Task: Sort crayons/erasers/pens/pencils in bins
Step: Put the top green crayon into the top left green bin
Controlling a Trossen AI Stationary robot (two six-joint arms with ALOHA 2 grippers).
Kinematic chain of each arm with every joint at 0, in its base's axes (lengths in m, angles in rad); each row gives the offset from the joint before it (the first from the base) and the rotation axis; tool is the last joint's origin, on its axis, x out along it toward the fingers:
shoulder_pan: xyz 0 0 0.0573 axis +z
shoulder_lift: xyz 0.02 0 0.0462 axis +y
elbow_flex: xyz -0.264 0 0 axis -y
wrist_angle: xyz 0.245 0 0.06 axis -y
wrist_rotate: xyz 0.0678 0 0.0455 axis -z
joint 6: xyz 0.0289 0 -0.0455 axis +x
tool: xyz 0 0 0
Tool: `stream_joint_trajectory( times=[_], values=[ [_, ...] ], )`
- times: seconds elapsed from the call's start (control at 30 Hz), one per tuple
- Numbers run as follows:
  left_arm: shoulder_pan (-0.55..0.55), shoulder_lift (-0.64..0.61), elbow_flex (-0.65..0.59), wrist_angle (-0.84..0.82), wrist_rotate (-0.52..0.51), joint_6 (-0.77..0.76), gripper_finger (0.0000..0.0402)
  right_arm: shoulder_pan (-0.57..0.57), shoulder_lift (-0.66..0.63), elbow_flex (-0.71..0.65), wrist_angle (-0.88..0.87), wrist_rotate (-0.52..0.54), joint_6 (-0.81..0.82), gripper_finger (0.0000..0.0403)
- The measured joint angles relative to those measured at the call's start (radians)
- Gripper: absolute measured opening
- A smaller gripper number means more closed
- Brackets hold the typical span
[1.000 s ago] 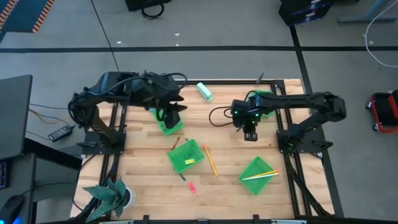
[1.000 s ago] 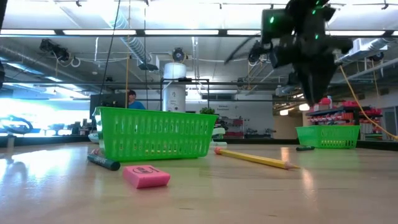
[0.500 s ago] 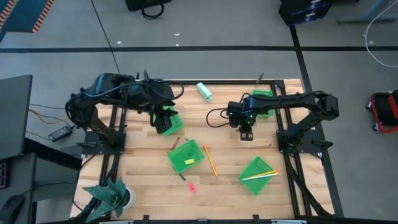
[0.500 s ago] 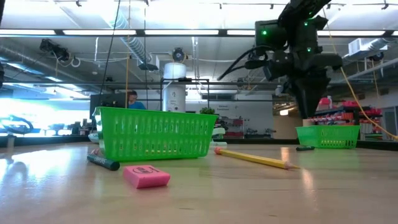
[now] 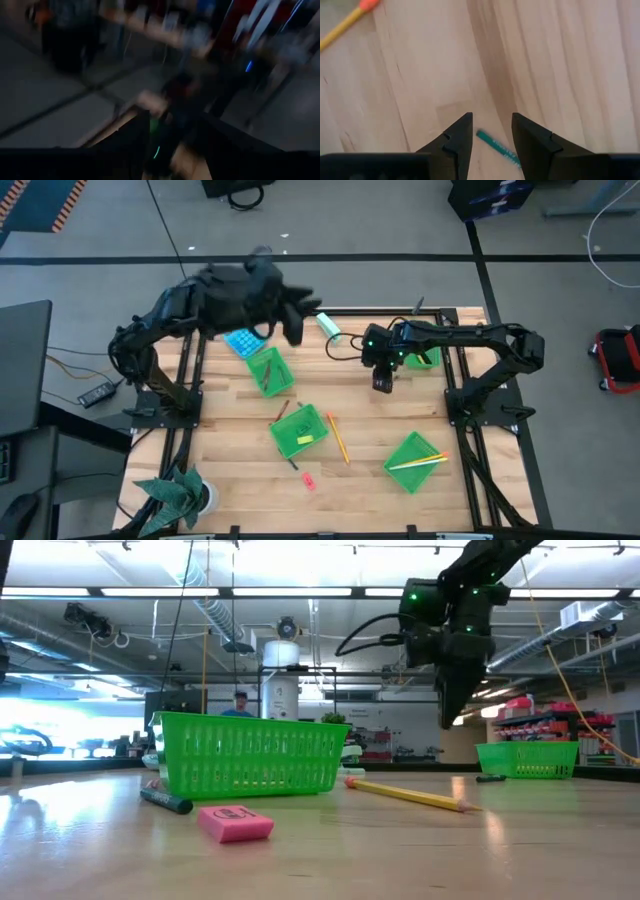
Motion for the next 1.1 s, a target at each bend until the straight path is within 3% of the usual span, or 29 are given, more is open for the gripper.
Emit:
stream_joint_trajectory(
  times=[0.13, 0.63, 1.1],
  values=[
    [0.007, -0.003, 0.002, 0.144, -0.001, 0.030, 0.0172, -0.024, 0.022, 0.000, 0.006, -0.006, -0.074, 0.0142],
    [-0.008, -0.002, 0.001, 0.037, 0.074, -0.010, 0.0172, -0.029, 0.079, 0.000, -0.066, -0.030, -0.136, 0.0142],
    [-0.078, -0.002, 0.001, -0.048, 0.071, -0.063, 0.0172, -0.029, 0.079, -0.150, -0.059, 0.024, -0.449, 0.0142]
  ],
)
